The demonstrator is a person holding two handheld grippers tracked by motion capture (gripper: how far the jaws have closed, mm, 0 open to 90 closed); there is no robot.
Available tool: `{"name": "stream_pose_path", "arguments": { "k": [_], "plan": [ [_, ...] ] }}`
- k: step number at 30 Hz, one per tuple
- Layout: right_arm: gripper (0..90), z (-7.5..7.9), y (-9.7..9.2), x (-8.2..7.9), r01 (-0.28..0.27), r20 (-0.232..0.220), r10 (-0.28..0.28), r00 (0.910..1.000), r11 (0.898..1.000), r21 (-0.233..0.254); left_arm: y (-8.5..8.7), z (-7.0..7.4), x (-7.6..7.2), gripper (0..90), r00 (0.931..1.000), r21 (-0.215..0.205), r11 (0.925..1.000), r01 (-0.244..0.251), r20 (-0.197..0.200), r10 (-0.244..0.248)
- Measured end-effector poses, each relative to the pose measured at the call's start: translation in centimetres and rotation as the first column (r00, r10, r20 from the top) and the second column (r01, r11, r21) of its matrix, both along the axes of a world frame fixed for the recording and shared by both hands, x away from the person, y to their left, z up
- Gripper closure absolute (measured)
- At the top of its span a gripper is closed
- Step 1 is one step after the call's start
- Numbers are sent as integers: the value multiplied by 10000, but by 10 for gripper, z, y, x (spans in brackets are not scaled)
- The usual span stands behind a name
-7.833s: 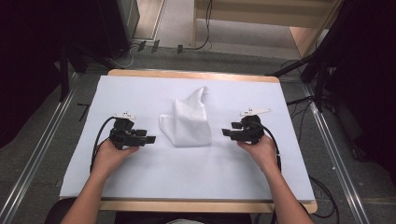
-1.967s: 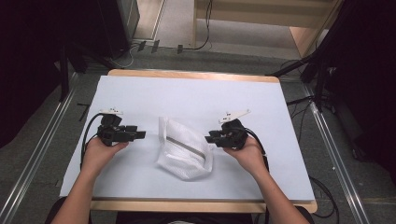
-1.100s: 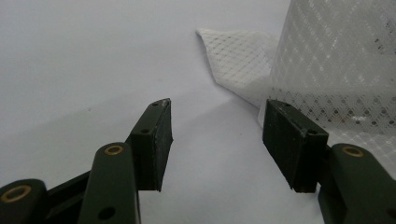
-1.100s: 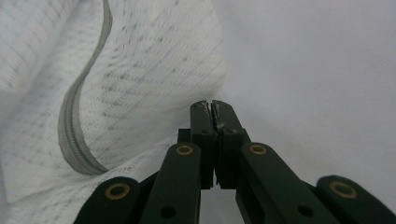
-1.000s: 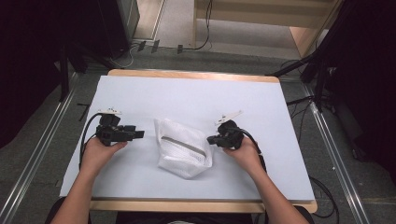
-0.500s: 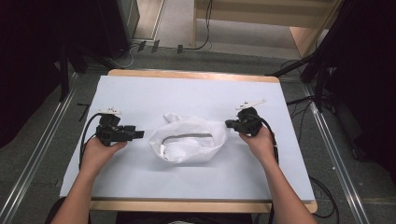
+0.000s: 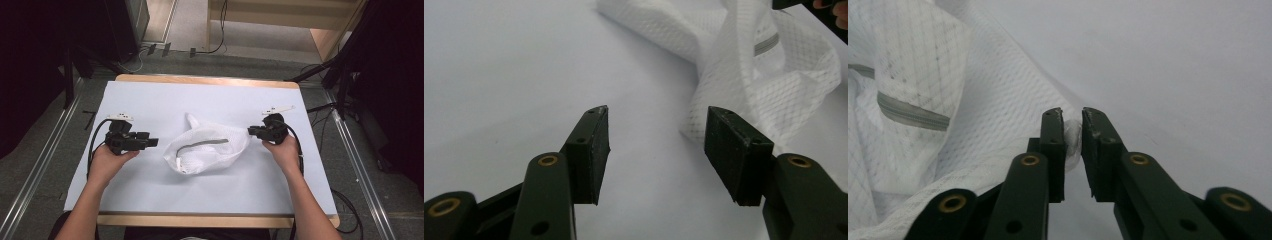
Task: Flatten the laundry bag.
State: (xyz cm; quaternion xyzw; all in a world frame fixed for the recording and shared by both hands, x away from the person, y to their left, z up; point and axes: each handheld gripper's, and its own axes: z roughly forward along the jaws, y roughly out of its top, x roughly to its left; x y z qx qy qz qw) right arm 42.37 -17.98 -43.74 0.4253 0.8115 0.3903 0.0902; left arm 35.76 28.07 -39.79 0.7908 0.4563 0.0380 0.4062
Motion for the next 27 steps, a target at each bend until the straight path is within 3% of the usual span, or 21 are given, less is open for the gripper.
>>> {"name": "stream_pose_path", "arguments": {
  "k": [2,4,8,15,17,22,27],
  "plan": [
    [758,3,1,0,-11,50,11,10000,9999,147,-7,5,2,446,9999,-357,9993,146,-59,-149],
    [732,4,3,2,-97,216,93,9997,9997,213,-15,10,4,445,9993,-257,9989,385,5,-385],
    [678,3,7,8,-124,133,120,9998,9996,263,-34,13,14,441,9973,-160,9972,733,13,-733],
    [637,-18,18,24,-357,-539,355,9979,9994,-19,-63,-3,24,446,9898,172,9900,1402,-288,-1397],
    [614,-24,21,27,-441,-671,431,9968,9989,-136,-65,-11,25,484,9895,396,9895,1393,-443,-1375],
    [599,-31,30,28,-869,-640,839,9944,9952,-445,-63,-24,23,631,9873,149,9908,1347,-868,-1329],
    [733,-30,35,22,-880,-389,845,9957,9910,-1008,-61,-29,17,794,9853,121,9902,1393,-1015,-1374]
  ]
}}
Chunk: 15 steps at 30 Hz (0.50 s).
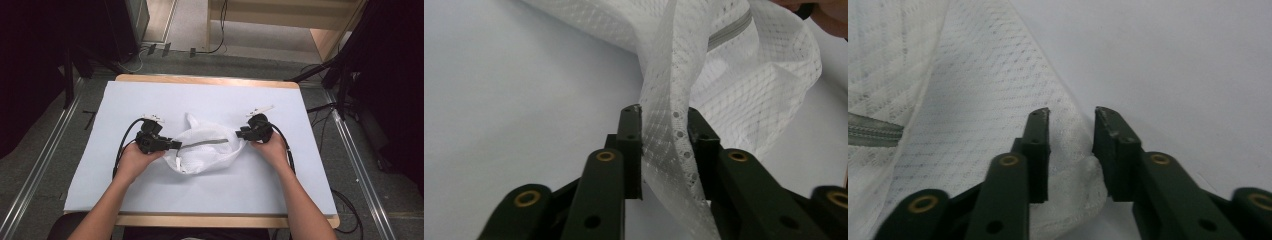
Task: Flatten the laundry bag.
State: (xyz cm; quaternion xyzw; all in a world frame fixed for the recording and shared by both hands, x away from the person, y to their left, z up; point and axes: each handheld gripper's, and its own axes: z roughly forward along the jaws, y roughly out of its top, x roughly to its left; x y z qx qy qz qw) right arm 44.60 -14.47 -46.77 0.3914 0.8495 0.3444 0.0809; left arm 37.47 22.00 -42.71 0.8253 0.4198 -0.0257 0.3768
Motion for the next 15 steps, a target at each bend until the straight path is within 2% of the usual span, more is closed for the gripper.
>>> {"name": "stream_pose_path", "arguments": {
  "k": [4,8,10,12,15],
  "plan": [
    [884,0,1,-1,-264,-241,265,9994,9996,53,2,0,-2,880,10000,-22,10000,63,-23,-63],
    [892,0,0,2,-68,-662,92,9978,9993,355,9,3,-3,900,9999,-70,9999,-100,11,100],
    [893,1,-1,3,36,-806,-7,9967,9993,367,17,6,-4,900,9994,-269,9990,-345,66,347],
    [893,5,-3,4,208,-642,-192,9978,9995,244,25,9,-5,900,9979,-352,9974,-624,165,630],
    [893,11,-11,5,532,-336,-515,9981,9973,501,40,14,-6,900,9929,-515,9927,-1094,419,1116]
  ]
}}
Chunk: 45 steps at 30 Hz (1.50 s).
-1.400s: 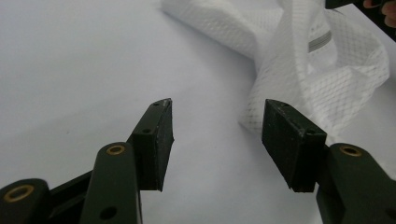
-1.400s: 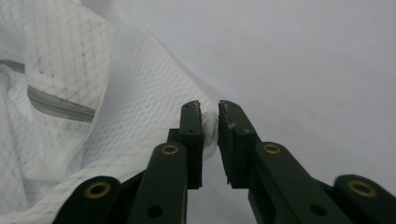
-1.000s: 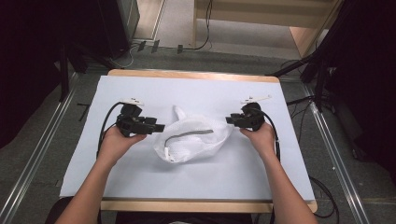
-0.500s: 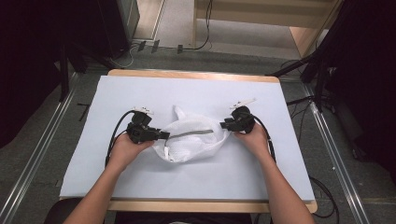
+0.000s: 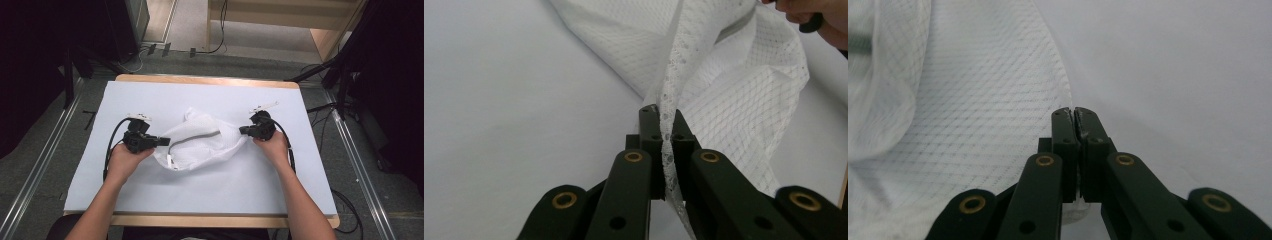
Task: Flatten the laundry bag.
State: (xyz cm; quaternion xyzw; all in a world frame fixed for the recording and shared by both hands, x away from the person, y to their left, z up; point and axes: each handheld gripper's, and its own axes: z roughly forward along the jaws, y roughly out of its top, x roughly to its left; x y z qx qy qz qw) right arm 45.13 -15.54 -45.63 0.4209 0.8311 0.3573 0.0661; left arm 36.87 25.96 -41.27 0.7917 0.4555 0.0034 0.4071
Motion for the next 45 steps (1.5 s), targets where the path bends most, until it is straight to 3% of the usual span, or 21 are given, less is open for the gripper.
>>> {"name": "stream_pose_path", "arguments": {
  "k": [4,9,20,28,33,36,38,40,42,45],
  "plan": [
    [893,8,-10,1,414,367,-427,9984,9985,360,22,6,-3,900,9964,-179,9967,-788,292,793],
    [894,13,-14,1,604,621,-635,9960,9969,501,42,5,-5,900,9903,-358,9899,-1369,206,1377],
    [894,18,-21,-2,802,796,-847,9932,9951,583,52,-4,-13,891,9882,-476,9872,-1521,-254,1511],
    [893,12,-22,-22,678,398,-701,9967,9961,560,54,-8,-30,872,9874,-224,9883,-1508,-514,1495],
    [876,7,-21,-25,559,189,-568,9982,9974,460,58,-7,-32,780,9877,-257,9877,-1541,-304,1533],
    [840,8,-24,-24,666,291,-681,9973,9965,508,60,-2,-34,749,9879,57,9878,-1553,-37,1554],
    [822,10,-26,-25,779,422,-803,9959,9954,560,63,2,-36,724,9870,-73,9870,-1604,126,1605],
    [806,13,-30,-25,829,512,-868,9949,9938,738,66,6,-38,681,9848,-242,9853,-1692,353,1700],
    [786,15,-33,-25,902,578,-956,9937,9919,893,71,8,-39,649,9808,-129,9824,-1862,564,1866],
    [758,13,-34,-24,918,505,-974,9940,9903,1045,80,7,-37,613,9750,-210,9763,-2155,510,2163]
  ]
}}
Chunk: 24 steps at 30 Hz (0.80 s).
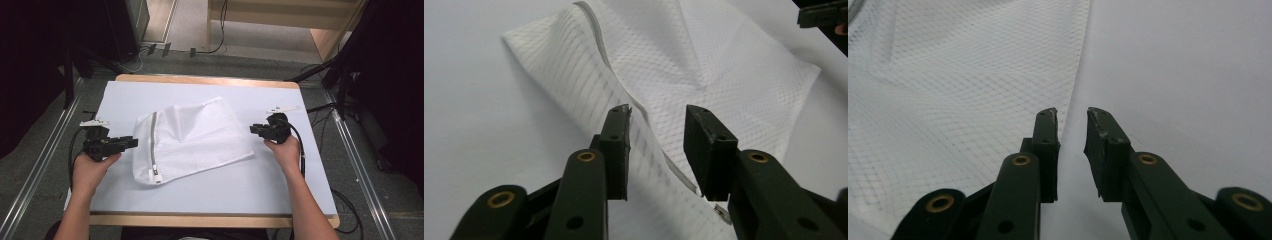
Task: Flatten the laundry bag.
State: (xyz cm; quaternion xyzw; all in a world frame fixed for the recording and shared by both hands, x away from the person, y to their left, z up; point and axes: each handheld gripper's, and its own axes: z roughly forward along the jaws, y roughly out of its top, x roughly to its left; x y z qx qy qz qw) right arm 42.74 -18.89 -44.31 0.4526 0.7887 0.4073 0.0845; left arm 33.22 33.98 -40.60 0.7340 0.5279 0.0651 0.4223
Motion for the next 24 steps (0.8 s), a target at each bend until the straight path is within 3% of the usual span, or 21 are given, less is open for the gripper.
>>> {"name": "stream_pose_path", "arguments": {
  "k": [1,5,10,15,24],
  "plan": [
    [752,-1,1,1,-48,-30,48,10000,10000,-17,2,-1,1,598,10000,-14,10000,-62,-1,62],
    [727,-4,8,4,-267,-116,265,9996,9994,-201,5,-6,11,571,9996,567,9983,-154,-215,166],
    [693,-7,16,5,-457,-242,450,9987,9985,-287,9,-14,26,537,9987,732,9969,-297,-401,327],
    [667,-13,21,5,-566,-482,544,9974,9973,-458,7,-23,41,510,9992,1286,9913,-273,-255,308],
    [630,-23,27,-3,-665,-684,597,9959,9927,-1004,5,-38,66,503,9967,1427,9894,-279,-718,385]
  ]
}}
